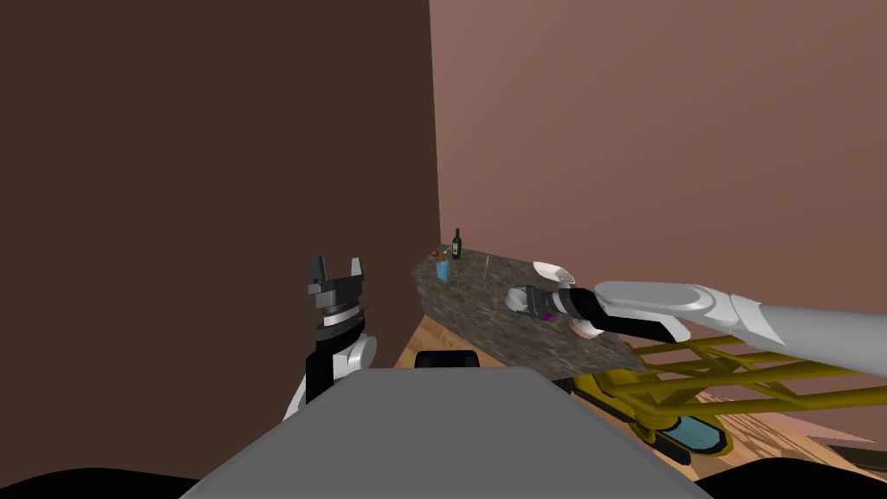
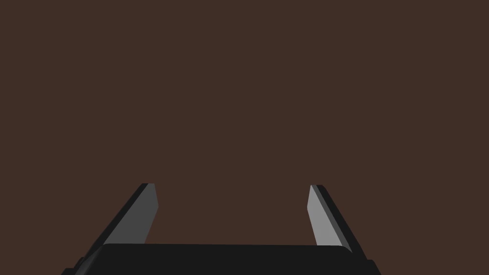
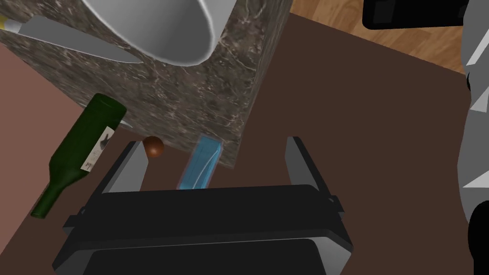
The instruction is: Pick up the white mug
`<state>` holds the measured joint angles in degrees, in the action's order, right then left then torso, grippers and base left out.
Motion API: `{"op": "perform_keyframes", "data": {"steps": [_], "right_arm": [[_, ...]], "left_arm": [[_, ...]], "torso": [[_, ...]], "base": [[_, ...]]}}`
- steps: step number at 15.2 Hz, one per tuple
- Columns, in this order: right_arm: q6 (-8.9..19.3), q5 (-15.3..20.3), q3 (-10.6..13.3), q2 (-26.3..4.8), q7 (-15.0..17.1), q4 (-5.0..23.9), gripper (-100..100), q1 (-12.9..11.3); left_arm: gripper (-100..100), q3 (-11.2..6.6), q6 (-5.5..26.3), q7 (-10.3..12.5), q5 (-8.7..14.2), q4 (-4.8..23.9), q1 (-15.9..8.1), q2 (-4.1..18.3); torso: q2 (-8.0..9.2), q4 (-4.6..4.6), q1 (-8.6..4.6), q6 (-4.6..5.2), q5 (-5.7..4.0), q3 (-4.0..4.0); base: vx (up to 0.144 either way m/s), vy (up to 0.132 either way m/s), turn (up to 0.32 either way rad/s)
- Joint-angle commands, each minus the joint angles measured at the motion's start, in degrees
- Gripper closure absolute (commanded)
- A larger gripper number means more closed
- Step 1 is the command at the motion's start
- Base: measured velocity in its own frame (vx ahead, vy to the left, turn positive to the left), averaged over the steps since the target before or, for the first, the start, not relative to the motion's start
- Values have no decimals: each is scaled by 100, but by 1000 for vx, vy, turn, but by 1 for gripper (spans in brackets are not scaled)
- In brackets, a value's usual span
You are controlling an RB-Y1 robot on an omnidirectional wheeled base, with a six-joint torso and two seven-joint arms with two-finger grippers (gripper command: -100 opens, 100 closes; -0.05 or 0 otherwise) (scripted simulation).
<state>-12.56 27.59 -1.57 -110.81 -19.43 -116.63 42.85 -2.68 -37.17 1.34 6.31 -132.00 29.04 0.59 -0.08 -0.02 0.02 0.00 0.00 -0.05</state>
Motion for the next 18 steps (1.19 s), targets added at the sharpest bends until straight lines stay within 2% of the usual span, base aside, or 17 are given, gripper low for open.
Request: {"op": "perform_keyframes", "data": {"steps": [1,2,3,5,7,8,9,11,12,13,16,17,18], "right_arm": [[127,83,116,-286,-131,67,-100,30],[127,113,438,-324,-59,67,-100,-479],[127,157,573,-434,4,67,-100,-584],[127,83,377,-610,-131,67,-100,-381],[127,83,149,-610,-131,67,-100,-149],[127,83,116,-610,-131,67,-100,14],[236,220,117,-889,-207,130,-100,159],[236,220,117,-1126,-207,130,-100,159],[236,220,117,-1135,-207,130,-100,159],[342,354,119,-1346,-282,189,-100,292],[342,354,119,-1649,-282,189,-100,292],[443,485,123,-1810,-356,243,-100,430],[443,485,123,-1923,-356,243,-100,430]], "left_arm": [[0,0,0,0,0,0,0,0],[0,0,0,0,0,0,0,0],[0,0,0,0,0,0,0,0],[0,0,0,0,0,0,0,0],[0,0,0,0,0,0,0,0],[0,0,0,0,0,0,0,0],[0,0,0,0,0,0,0,0],[0,0,0,0,0,0,0,0],[0,0,0,0,0,0,0,0],[0,0,0,0,0,0,0,0],[0,0,0,0,0,0,0,0],[0,0,0,0,0,0,0,0],[0,0,0,0,0,0,0,0]], "torso": [[0,0,0,0,0,0],[0,0,0,-1,0,0],[-2,0,1,-2,1,-1],[-1,0,1,-1,1,-1],[2,1,0,0,0,1],[4,1,0,0,-1,2],[6,1,-1,1,-1,3],[0,0,0,-1,0,0],[-2,-1,0,-1,0,-1],[-2,-1,0,0,0,-1],[-5,-1,1,-1,1,-3],[-4,-1,1,-1,0,-2],[-4,-1,2,-2,0,-3]], "base": [[13,2,50],[19,2,61],[15,-1,21],[8,-2,-5],[0,0,0],[0,0,0],[10,0,44],[20,-2,40],[12,-3,-1],[16,-1,36],[19,-1,23],[19,3,40],[23,0,45]]}}
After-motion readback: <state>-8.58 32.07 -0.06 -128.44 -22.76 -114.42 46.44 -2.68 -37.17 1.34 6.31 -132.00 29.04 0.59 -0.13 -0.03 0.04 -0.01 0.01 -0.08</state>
